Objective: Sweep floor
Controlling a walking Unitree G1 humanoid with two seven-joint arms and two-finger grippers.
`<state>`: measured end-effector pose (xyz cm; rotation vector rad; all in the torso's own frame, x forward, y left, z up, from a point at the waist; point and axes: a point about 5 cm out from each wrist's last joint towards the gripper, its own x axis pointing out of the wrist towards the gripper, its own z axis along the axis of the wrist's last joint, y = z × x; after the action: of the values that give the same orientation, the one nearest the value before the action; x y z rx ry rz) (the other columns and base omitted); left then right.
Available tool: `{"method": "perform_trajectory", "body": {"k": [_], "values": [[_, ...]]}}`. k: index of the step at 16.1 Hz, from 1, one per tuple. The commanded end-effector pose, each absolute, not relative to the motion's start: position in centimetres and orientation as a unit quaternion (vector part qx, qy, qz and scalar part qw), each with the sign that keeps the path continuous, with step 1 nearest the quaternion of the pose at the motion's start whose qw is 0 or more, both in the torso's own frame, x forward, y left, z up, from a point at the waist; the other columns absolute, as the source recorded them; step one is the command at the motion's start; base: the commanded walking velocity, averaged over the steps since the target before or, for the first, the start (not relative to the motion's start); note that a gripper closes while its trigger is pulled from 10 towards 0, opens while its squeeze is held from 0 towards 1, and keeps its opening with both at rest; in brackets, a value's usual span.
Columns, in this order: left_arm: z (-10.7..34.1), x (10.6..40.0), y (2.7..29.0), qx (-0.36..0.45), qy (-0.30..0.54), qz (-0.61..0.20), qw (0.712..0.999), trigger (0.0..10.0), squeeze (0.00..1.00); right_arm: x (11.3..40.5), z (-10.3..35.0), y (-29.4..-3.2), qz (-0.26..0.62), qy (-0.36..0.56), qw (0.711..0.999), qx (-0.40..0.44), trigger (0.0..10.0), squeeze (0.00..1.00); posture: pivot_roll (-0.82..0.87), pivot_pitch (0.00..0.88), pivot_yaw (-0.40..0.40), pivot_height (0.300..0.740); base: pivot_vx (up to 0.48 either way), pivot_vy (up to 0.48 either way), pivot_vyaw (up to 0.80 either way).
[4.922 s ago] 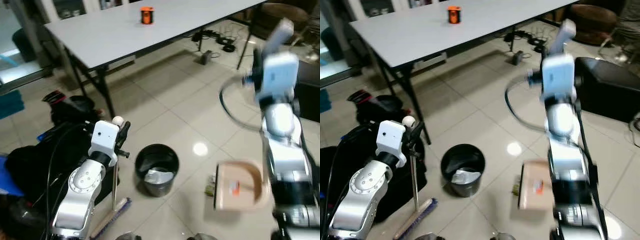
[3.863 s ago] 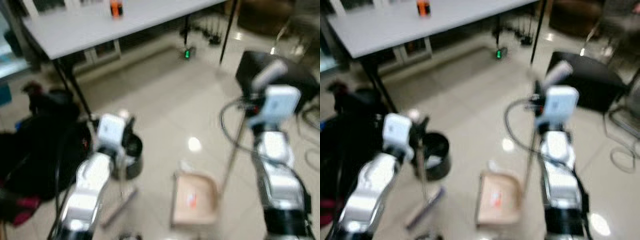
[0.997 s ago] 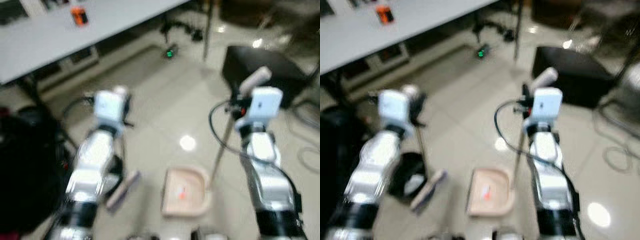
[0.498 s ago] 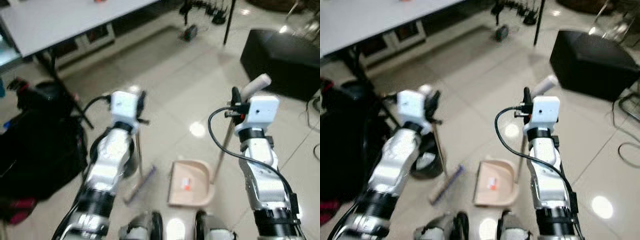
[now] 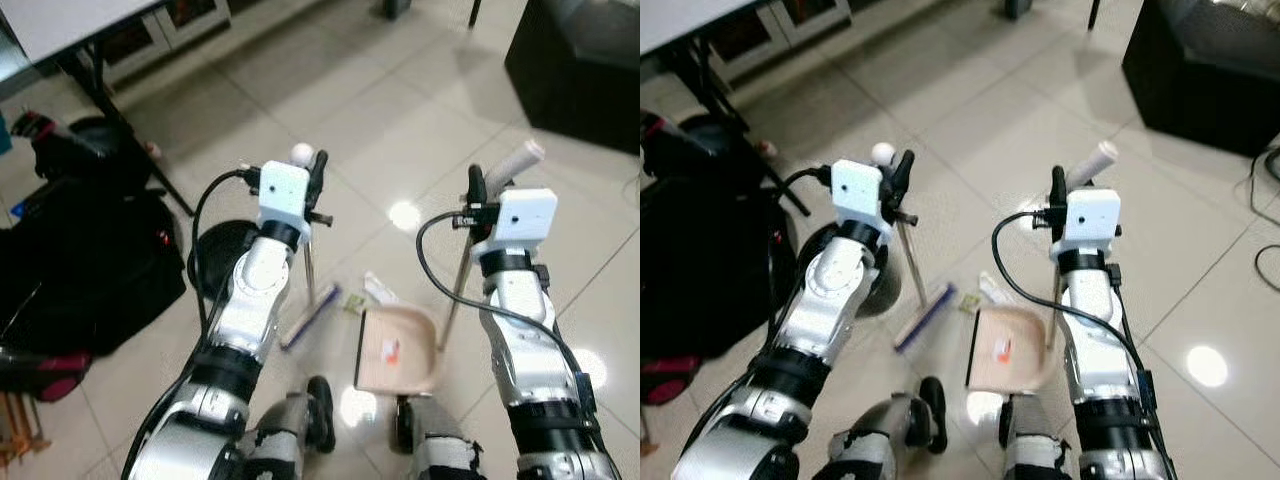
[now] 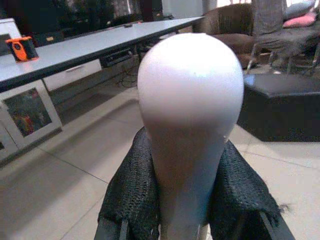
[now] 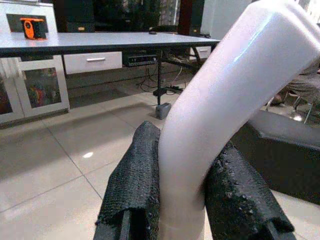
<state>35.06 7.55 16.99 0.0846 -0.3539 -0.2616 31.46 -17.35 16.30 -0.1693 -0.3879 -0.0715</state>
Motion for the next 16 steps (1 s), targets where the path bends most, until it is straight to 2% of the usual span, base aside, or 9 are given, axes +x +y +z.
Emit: {"method": "perform_trajectory", "body": {"k": [1,5,9,16], "values": [[17.5,35.3,7.8,0.066,-0.200,-0.117,0.971,10.0,0.00,31.5,16.9,-17.3,-0.041,-0.218,0.971,-0.094,10.0,0.00,0.01,0.406,0.174,0.740,0.000,0.000,0.00],[18.0,36.0,7.3,0.069,-0.218,-0.112,0.967,10.0,0.00,32.0,17.5,-17.6,-0.054,-0.250,0.961,-0.103,10.0,0.00,0.02,0.426,0.188,0.740,0.000,0.000,0.00],[18.5,36.5,5.7,0.047,-0.224,-0.130,0.965,10.0,0.00,32.7,17.2,-17.6,-0.090,-0.265,0.952,-0.122,10.0,0.00,0.04,0.443,0.207,0.740,0.000,0.000,0.00],[19.5,37.2,3.2,0.029,-0.215,-0.145,0.965,10.0,0.00,33.1,15.3,-15.5,-0.076,-0.239,0.958,-0.138,10.0,0.00,0.02,0.443,0.216,0.740,0.000,0.000,0.00]]}}
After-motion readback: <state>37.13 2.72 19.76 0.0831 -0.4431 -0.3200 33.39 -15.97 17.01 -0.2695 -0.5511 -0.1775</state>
